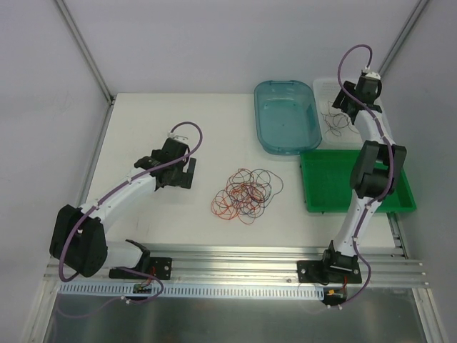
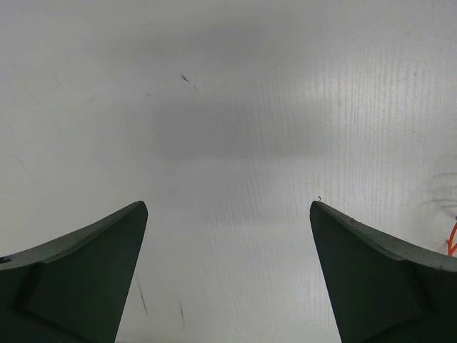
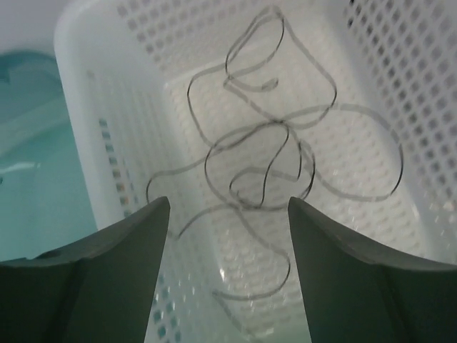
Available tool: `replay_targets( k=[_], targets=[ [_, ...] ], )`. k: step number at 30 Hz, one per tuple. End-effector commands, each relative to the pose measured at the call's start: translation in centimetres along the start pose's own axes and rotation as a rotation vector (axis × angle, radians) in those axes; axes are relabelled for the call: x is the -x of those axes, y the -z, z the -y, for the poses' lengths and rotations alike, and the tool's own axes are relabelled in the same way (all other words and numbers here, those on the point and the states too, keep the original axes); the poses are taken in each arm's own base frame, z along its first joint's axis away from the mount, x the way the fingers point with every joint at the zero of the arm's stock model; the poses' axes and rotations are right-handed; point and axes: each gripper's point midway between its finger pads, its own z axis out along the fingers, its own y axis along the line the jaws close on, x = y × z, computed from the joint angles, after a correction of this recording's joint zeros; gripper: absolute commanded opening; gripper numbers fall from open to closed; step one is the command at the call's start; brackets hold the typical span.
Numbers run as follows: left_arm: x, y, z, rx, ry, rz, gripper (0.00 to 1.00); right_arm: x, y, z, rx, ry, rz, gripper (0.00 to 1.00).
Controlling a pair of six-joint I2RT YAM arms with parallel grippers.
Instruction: Untangle the cables
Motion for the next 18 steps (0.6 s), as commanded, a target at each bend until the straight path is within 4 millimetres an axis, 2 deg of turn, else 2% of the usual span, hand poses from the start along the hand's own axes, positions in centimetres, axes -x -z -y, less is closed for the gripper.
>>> replay_targets(
  k=[1, 2, 3, 4, 5, 6, 7, 8, 9, 10, 11, 12, 13, 14, 15, 18],
  targets=[
    [1.4, 1.1, 0.0, -0.021, 0.016, 0.044, 0.99, 5.3, 6.9, -4.0, 0.151, -0.131, 0.105, 0.72],
    [1.5, 1.3, 0.1, -0.030, 0.021, 0.048, 0.99, 5.7, 9.0, -4.7, 0.168, -0.131, 0.117, 0.72],
    [1.6, 1.5, 0.2, -0.040, 0.028, 0.055, 0.99, 3.7, 9.8, -6.0, 0.183, -0.113, 0.077, 0.72],
    [1.7, 1.7, 0.6, -0.060, 0.033, 0.059, 0.99, 2.4, 10.8, -6.4, 0.180, -0.101, 0.039, 0.72],
    [1.8, 1.9, 0.6, -0.069, 0.039, 0.066, 0.99, 2.8, 13.0, -7.2, 0.191, -0.093, 0.048, 0.72],
    [1.9, 2.0, 0.8, -0.080, 0.045, 0.068, 0.99, 1.6, 14.3, -9.2, 0.223, -0.072, 0.024, 0.72],
    [1.9, 2.1, 1.2, -0.102, 0.046, 0.067, 0.99, -1.2, 14.9, -9.1, 0.211, -0.065, -0.044, 0.72],
    [2.0, 2.3, 1.4, -0.117, 0.048, 0.070, 0.99, -2.0, 16.2, -10.1, 0.230, -0.055, -0.057, 0.72],
    [2.0, 2.5, 1.6, -0.131, 0.054, 0.073, 0.99, -2.7, 18.6, -12.2, 0.280, -0.038, -0.059, 0.72],
    [2.1, 2.7, 1.9, -0.149, 0.055, 0.074, 0.99, -5.2, 19.7, -12.6, 0.295, -0.039, -0.112, 0.72],
    [2.1, 3.0, 2.5, -0.184, 0.055, 0.075, 0.99, -6.5, 20.8, -13.4, 0.323, -0.031, -0.139, 0.72],
    [2.1, 3.1, 2.8, -0.203, 0.058, 0.076, 0.99, -7.1, 23.3, -15.3, 0.384, -0.009, -0.140, 0.72],
    [2.2, 3.3, 3.1, -0.223, 0.063, 0.076, 0.99, -8.6, 24.6, -16.2, 0.427, 0.011, -0.178, 0.72],
    [2.3, 3.6, 3.7, -0.262, 0.064, 0.075, 0.99, -10.8, 25.4, -16.6, 0.462, 0.063, -0.223, 0.71],
    [2.1, 3.6, 4.1, -0.279, 0.064, 0.068, 0.99, -12.1, 27.3, -18.1, 0.528, 0.113, -0.244, 0.71],
    [1.8, 3.6, 5.1, -0.329, 0.066, 0.043, 0.99, -17.4, 30.0, -18.8, 0.652, 0.323, -0.345, 0.71]
  ],
)
